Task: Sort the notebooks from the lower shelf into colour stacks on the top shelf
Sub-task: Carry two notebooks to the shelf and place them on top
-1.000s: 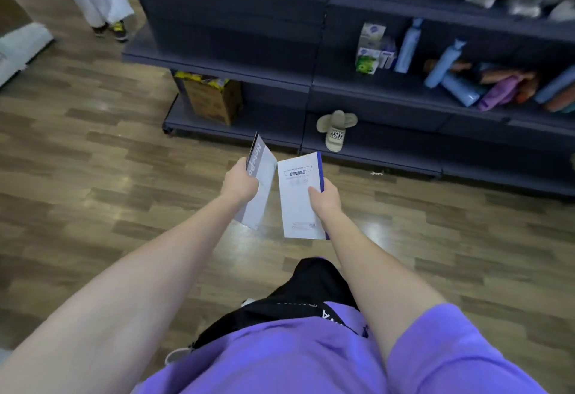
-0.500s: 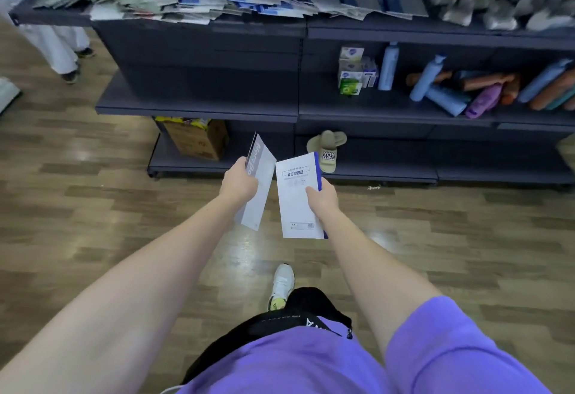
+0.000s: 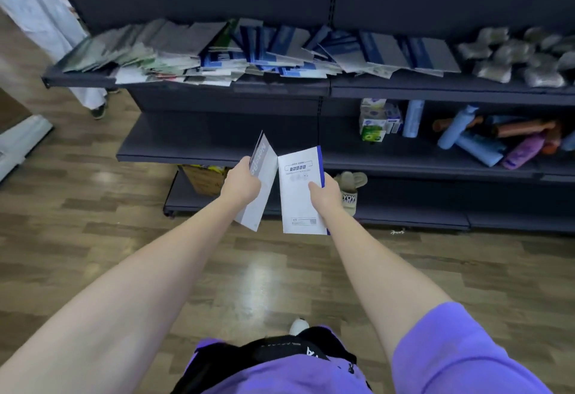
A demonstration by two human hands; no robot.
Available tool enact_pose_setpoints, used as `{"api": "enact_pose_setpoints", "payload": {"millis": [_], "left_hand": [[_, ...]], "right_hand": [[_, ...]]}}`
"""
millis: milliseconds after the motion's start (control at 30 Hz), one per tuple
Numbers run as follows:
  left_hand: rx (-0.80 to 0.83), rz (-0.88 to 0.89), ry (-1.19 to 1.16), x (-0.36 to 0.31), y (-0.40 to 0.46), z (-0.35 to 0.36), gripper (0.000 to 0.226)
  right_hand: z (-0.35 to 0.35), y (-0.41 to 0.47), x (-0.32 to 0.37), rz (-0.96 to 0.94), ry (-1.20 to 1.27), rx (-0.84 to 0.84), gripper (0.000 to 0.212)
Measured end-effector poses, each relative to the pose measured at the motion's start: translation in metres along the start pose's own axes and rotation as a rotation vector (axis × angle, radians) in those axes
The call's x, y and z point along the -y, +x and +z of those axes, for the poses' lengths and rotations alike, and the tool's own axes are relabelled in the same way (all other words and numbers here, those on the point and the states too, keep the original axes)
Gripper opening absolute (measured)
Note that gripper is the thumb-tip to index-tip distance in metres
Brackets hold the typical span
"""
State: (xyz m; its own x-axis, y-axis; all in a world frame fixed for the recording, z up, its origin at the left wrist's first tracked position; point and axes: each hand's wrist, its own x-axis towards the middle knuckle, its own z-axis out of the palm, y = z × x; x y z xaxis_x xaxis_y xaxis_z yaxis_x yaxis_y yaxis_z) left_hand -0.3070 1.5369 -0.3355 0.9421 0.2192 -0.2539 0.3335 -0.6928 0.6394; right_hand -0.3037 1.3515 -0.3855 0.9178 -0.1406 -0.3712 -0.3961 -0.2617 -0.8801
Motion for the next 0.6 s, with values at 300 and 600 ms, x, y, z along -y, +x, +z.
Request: {"api": "enact_pose_setpoints", "payload": {"millis": [300, 600], "left_hand": [[-0.078, 0.245, 0.069, -0.063, 0.07, -0.066, 0.026], [-0.238, 0.602, 0.184, -0.128, 0.113, -0.166, 0.023]], "right_hand": [[-0.015, 0.048, 0.116, -0.223, -0.014, -0.19, 0.024], [-0.027, 0.053, 0.227, -0.395, 0.015, -0.453, 0.03]]}}
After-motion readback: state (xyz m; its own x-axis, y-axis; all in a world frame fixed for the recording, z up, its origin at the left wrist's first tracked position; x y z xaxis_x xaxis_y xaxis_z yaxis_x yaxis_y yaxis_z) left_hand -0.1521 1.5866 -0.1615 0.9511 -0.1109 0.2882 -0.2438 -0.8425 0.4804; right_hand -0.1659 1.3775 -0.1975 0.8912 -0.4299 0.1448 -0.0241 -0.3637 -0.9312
